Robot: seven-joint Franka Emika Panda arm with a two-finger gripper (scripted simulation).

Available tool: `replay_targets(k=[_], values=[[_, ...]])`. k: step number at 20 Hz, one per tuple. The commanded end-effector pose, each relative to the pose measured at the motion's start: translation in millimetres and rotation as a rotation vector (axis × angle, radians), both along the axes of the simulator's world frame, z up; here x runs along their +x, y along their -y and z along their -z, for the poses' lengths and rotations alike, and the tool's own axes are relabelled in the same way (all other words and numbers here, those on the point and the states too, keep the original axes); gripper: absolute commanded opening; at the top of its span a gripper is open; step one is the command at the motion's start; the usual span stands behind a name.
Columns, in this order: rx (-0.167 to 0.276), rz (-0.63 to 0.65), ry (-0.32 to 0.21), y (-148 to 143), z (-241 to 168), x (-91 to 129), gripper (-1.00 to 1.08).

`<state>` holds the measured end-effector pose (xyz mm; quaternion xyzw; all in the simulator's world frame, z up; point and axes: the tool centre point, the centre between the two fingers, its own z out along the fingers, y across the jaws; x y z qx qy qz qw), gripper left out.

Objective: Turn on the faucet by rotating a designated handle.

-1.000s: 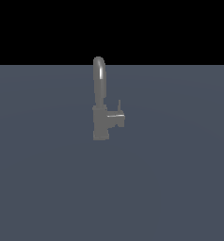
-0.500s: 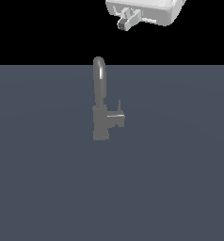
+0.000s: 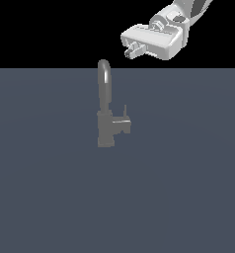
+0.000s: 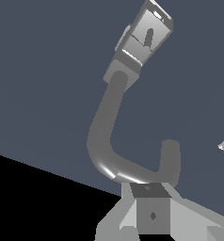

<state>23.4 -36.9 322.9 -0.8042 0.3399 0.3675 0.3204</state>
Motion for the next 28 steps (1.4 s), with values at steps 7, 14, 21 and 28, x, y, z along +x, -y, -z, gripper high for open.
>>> replay_targets(k=[7,14,21,28], values=[[0.155,0.139,-0.163,2.7,60.2,30.4,-1.00],[0.289,0.261,-0.306,-0.4,116.3,48.7,-1.00],[0.387,0.353,-0.412,-7.6,159.6,57.4,-1.00],[0.434,0.397,-0.463,-13.1,180.6,60.0,-1.00]])
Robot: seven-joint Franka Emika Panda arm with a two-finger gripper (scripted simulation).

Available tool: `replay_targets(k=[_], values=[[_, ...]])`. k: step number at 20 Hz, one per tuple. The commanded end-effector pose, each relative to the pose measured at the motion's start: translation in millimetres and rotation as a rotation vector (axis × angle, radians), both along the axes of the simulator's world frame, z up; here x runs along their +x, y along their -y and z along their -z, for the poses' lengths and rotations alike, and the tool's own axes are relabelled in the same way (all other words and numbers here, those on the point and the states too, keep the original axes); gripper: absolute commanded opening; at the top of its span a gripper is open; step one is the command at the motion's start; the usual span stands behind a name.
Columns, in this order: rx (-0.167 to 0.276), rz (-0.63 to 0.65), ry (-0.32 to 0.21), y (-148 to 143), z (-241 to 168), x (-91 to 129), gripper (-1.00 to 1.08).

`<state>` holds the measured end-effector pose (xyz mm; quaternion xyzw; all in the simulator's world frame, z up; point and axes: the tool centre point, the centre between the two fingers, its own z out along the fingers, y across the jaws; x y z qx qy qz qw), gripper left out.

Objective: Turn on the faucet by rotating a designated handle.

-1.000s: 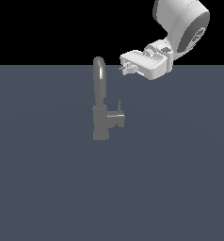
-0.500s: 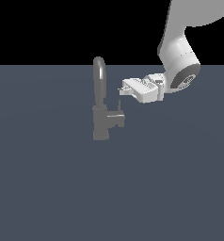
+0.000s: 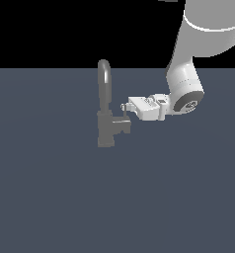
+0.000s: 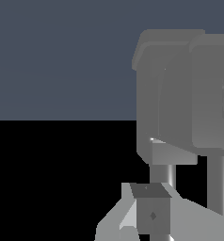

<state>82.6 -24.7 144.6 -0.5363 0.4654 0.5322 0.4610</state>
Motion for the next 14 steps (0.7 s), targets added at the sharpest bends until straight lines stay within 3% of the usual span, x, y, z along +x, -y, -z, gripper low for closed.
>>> replay_targets(k=[1,14], values=[[0.009,0.009,-0.008,-1.3,3.1,0.9,-1.00],[0.008,0.007,-0.006,-0.1,-0.5,-11.5,-1.00]])
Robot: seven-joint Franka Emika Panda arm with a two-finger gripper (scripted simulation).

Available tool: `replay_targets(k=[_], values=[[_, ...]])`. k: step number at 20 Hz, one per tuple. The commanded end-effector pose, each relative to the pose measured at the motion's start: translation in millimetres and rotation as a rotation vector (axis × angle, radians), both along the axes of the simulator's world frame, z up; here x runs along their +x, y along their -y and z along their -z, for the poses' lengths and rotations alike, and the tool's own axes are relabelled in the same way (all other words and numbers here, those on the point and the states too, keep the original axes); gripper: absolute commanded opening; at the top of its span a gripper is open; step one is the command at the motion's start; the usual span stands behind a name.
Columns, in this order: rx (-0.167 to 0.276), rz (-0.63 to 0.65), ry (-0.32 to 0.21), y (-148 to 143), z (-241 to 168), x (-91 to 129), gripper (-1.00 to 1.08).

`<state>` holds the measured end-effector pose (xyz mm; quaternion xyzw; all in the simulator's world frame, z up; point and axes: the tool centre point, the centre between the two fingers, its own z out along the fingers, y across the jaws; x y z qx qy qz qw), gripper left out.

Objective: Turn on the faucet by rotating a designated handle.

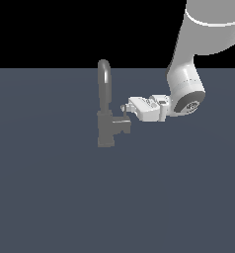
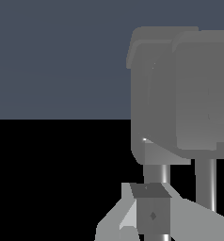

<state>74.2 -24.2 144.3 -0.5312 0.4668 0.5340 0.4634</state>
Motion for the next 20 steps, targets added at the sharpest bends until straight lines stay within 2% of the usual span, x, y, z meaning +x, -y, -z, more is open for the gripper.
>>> replay_targets(k=[1,15,17,20], values=[[0.000,0.000,0.000,0.7,-1.4,-5.2,-1.00],[0.000,0.000,0.000,5.0,-9.7,-37.7,-1.00],[-0.004,0.006,0.011,4.0,-11.3,-31.1,-1.00],[-0.003,0.005,0.009,5.4,-6.5,-40.7,-1.00]])
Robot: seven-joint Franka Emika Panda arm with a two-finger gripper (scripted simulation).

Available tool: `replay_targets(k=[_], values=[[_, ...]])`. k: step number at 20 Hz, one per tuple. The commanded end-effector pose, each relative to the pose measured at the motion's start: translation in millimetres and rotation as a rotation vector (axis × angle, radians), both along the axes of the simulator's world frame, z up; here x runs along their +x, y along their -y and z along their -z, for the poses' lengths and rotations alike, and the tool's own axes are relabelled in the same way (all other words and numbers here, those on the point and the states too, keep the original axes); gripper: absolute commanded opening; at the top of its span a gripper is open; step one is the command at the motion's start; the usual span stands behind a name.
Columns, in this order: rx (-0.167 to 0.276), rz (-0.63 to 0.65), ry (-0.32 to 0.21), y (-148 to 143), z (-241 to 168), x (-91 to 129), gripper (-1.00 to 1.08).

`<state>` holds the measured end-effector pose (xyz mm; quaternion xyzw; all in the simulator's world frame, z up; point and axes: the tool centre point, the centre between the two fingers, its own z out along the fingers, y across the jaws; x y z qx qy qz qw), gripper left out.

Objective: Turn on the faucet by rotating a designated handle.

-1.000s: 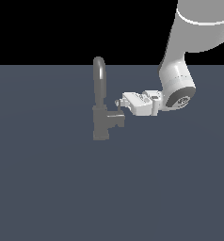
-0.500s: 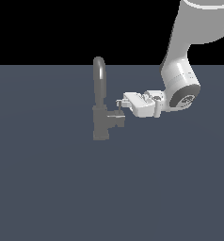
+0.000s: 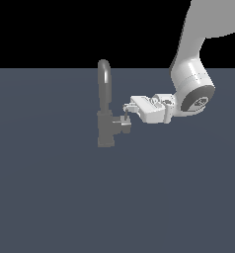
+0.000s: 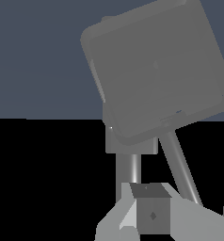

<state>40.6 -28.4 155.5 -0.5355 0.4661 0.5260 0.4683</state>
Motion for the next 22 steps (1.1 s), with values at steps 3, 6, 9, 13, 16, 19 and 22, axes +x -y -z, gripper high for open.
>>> replay_targets(k=[3,6,9,13,16,19,22], values=[[0.003,-0.004,-0.011,2.5,9.7,-17.1,-1.00],[0.004,-0.005,-0.013,3.9,14.9,-27.4,-1.00],[0.005,-0.006,-0.015,5.4,20.3,-38.1,-1.00],[0.006,-0.008,-0.018,7.5,27.7,-52.9,-1.00],[0.003,-0.007,0.012,5.6,19.5,-42.3,-1.00],[0.004,-0.007,0.001,6.9,40.9,-50.4,-1.00],[0.005,-0.007,-0.009,8.1,61.9,-58.4,-1.00]])
